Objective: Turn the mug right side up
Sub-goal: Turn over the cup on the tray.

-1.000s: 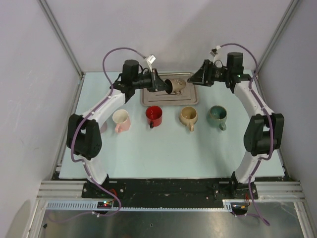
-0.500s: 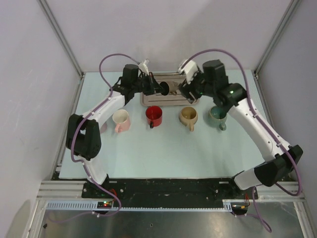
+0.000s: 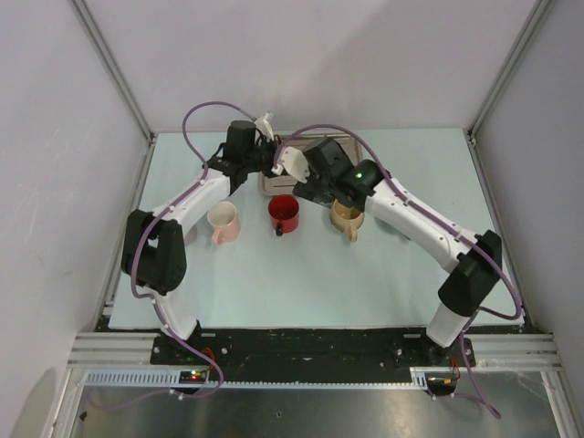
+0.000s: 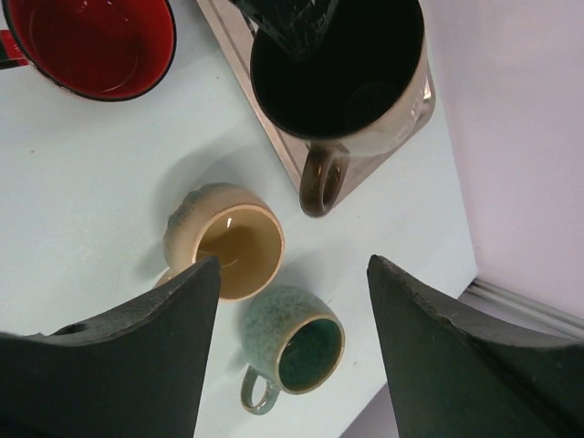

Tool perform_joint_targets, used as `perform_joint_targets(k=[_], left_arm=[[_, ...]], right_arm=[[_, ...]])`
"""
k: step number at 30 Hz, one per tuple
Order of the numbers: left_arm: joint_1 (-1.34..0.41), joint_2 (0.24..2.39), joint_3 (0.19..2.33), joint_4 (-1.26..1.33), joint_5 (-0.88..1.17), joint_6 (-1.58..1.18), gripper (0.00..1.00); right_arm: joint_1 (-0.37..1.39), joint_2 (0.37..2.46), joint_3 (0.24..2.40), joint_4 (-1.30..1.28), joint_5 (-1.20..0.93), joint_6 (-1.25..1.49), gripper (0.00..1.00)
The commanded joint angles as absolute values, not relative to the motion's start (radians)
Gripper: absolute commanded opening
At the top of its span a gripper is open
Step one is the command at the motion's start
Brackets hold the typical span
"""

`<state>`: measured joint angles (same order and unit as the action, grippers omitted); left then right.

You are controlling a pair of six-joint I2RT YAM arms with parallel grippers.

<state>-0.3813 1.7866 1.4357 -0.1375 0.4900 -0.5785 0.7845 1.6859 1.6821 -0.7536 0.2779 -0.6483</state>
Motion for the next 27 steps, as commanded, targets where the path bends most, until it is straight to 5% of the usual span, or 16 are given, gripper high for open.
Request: perform_joint_targets(k=[1, 15, 27], left_arm=[[-0.383, 1.732, 1.442, -0.090, 0.484, -0.596, 0.00], [-0.387, 1.715, 1.432, -0.090, 0.486, -0.597, 0.00], [-0.392, 1.703, 1.427, -0.090, 0.481, -0.595, 0.00]], right_arm=[[0.819, 1.737, 1.777, -0.772, 0.389, -0.673, 0.70], [0.849, 1.871, 1.825, -0.668, 0.482, -0.732, 0.54], [0.868, 1.901, 1.820, -0.623, 0.554, -0.795, 0.27]])
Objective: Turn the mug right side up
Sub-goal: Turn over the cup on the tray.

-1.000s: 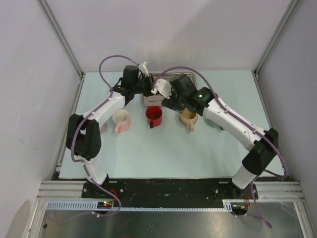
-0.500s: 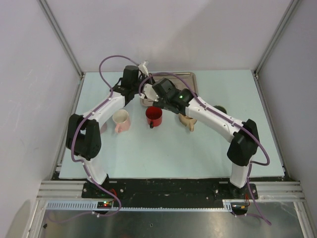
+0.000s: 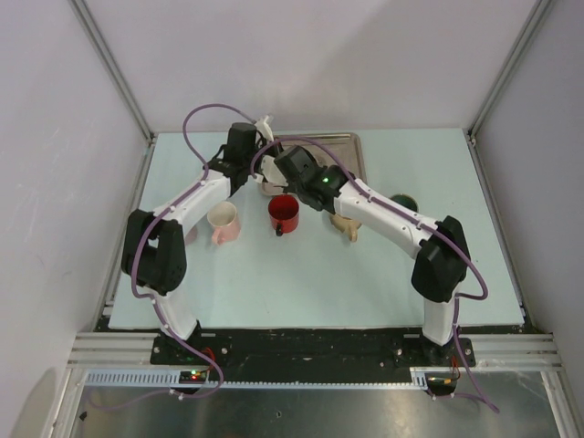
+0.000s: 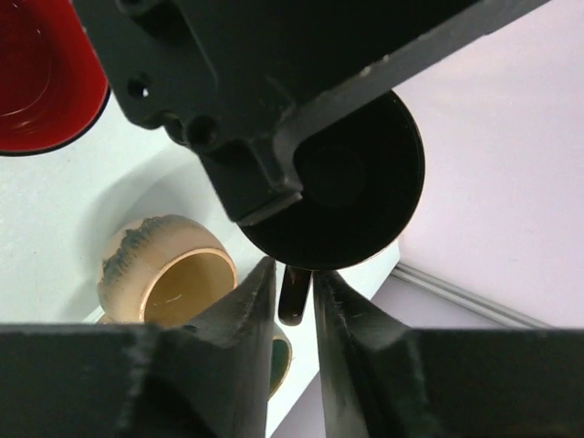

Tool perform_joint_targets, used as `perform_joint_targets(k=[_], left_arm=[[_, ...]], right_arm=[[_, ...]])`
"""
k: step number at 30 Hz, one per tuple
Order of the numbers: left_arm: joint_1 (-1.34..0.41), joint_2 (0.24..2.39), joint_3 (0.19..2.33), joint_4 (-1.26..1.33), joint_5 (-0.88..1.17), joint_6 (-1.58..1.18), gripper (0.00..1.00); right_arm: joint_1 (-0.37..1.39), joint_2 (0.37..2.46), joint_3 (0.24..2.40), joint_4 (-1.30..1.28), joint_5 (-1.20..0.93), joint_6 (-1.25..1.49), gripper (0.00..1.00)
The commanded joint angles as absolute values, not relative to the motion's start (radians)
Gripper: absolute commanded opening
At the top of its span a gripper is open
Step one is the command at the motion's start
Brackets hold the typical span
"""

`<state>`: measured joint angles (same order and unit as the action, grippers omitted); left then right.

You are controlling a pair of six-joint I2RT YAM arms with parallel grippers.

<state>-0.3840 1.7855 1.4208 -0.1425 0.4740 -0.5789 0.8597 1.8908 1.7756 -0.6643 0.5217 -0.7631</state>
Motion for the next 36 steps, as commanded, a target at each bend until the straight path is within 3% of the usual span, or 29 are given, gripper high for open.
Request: perform_joint_targets(k=[1, 5, 12, 26, 36], left_arm=[[-0.391, 1.701, 1.426, -0.090, 0.480, -0.593, 0.00], [-0.392, 1.695, 1.425, -0.090, 0.477, -0.588, 0.00], [-0.391, 1.693, 1.432, -0.089, 0.478, -0.581, 0.03], [-0.383, 1.682, 1.431, -0.090, 0.479, -0.569, 0.64], [-0.354, 1.648, 1.417, -0.090, 0.487, -0.565, 0.97]], right_arm=[[0.868, 1.902, 1.822, -0.624, 0.555, -0.796, 0.22], [0.870, 1.907, 1.827, -0.626, 0.555, -0.799, 0.02], [0.871, 1.896, 1.830, -0.615, 0.548, -0.798, 0.00], [0.863, 1.859, 1.818, -0.586, 0.525, -0.804, 0.00], [0.805, 1.823, 1.799, -0.555, 0.517, -0.760, 0.00]])
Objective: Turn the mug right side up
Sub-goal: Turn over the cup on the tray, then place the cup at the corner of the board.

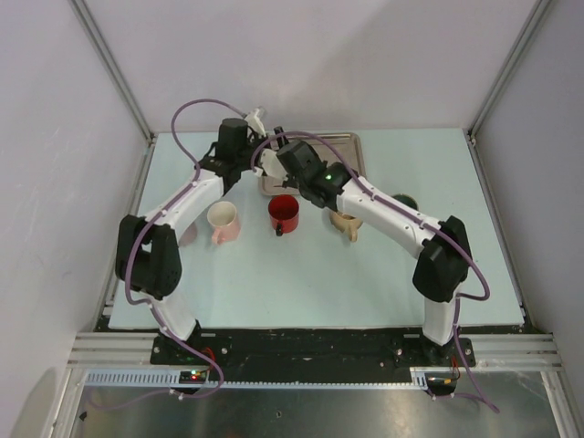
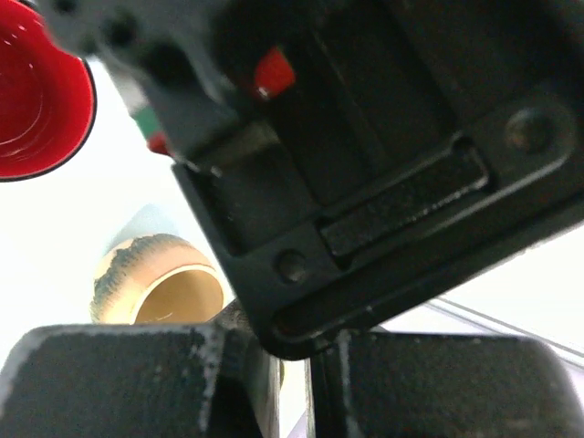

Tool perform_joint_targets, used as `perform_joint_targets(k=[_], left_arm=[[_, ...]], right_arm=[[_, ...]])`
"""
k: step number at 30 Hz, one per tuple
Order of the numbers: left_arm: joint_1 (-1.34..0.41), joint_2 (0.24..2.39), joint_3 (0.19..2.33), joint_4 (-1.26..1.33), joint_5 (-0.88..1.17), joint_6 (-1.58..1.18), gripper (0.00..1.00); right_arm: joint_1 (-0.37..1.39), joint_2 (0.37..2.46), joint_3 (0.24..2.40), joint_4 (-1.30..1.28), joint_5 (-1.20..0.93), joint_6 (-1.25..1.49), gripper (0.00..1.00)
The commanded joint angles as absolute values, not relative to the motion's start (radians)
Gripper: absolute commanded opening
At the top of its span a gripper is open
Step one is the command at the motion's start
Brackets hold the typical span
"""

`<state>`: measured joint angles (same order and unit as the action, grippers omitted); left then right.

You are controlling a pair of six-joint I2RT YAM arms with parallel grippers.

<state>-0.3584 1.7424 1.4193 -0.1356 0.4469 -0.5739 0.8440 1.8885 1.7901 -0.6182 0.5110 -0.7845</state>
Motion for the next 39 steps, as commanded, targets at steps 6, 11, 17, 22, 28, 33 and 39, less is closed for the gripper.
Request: perform_joint_targets(k=[6, 11, 17, 22, 28, 33, 39], left_arm=[[-0.313, 1.641, 1.408, -0.089, 0.473, -0.546, 1.00], [-0.265, 1.624, 1.415, -0.090, 0.471, -0.518, 1.00], [-0.202, 1.583, 1.408, -0.094, 0.488, -0.469, 0.99], [-0.140, 1.527, 1.376, -0.110, 0.511, -0.416, 0.99], [-0.039, 1.418, 1.290, -0.146, 0.518, -0.335, 0.98], [0.066, 1.316, 1.211, -0.188, 0.542, -0.249, 0.98], [0.145, 1.208, 1.139, -0.245, 0.568, -0.152, 0.98]], right_arm=[[0.723, 1.765, 1.782, -0.579, 0.461, -0.680, 0.00], [0.611, 1.673, 1.718, -0.578, 0.403, -0.597, 0.00], [0.438, 1.533, 1.589, -0.548, 0.328, -0.518, 0.00], [0.254, 1.436, 1.484, -0.535, 0.234, -0.447, 0.00], [0.003, 1.340, 1.351, -0.521, 0.066, -0.355, 0.00], [-0.180, 1.268, 1.214, -0.472, -0.089, -0.295, 0.00], [-0.299, 1.191, 1.044, -0.394, -0.201, -0.274, 0.00]])
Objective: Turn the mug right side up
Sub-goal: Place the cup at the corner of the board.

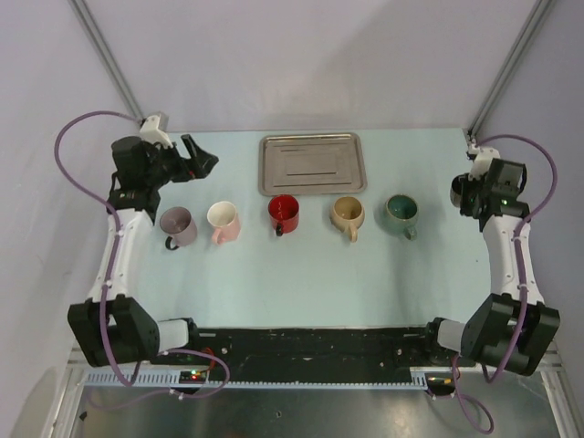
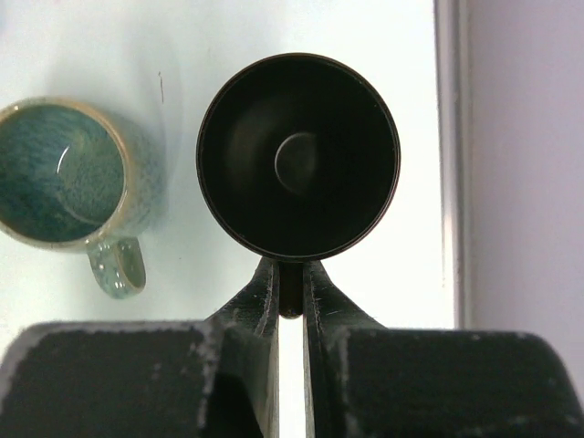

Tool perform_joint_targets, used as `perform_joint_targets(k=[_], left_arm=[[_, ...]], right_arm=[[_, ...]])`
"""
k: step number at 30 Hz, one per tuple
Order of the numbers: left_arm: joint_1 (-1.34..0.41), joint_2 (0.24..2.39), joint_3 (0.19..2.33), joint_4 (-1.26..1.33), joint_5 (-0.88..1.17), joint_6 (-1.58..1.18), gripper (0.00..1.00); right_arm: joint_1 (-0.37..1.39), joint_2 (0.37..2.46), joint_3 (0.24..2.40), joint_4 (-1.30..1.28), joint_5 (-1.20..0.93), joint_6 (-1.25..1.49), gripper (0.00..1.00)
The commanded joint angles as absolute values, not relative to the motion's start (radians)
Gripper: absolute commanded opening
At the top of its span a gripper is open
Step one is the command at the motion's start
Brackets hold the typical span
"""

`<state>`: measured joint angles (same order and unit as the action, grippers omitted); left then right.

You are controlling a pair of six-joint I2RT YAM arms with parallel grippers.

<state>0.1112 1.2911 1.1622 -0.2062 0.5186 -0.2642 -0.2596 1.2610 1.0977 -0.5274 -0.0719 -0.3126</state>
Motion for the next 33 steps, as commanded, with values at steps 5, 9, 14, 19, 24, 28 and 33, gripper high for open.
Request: perform_joint_targets(k=[5, 9, 14, 19, 24, 28, 33], left_arm=[[0.202, 1.156, 1.090, -0.302, 0.595, -0.110, 0.98], [0.246, 1.108, 1.034, -0.319, 0.615, -0.067, 0.98], [0.298, 1.049, 0.983, -0.326, 0.632, -0.038, 0.98], [0.344, 1.024, 0.966, -0.337, 0.667, -0.034, 0.98], [0.362, 1.020, 0.959, -0.340, 0.683, -0.041, 0.98], [0.363, 1.023, 0.957, -0.340, 0.688, -0.051, 0.98], [0.363, 1.015, 0.953, -0.339, 0.689, -0.054, 0.98]], right_arm=[[-0.348, 1.179, 0.933, -0.309, -0.247, -0.244, 0.00], [-0.388, 1.217, 0.905, -0.264, -0.305, -0.226, 0.00], [-0.423, 1.298, 0.886, -0.202, -0.348, -0.229, 0.00], [-0.438, 1.366, 0.881, -0.169, -0.362, -0.225, 0.00], [-0.442, 1.400, 0.878, -0.172, -0.363, -0.236, 0.00], [-0.449, 1.422, 0.876, -0.182, -0.371, -0.237, 0.00], [-0.451, 1.432, 0.870, -0.189, -0.371, -0.249, 0.00]])
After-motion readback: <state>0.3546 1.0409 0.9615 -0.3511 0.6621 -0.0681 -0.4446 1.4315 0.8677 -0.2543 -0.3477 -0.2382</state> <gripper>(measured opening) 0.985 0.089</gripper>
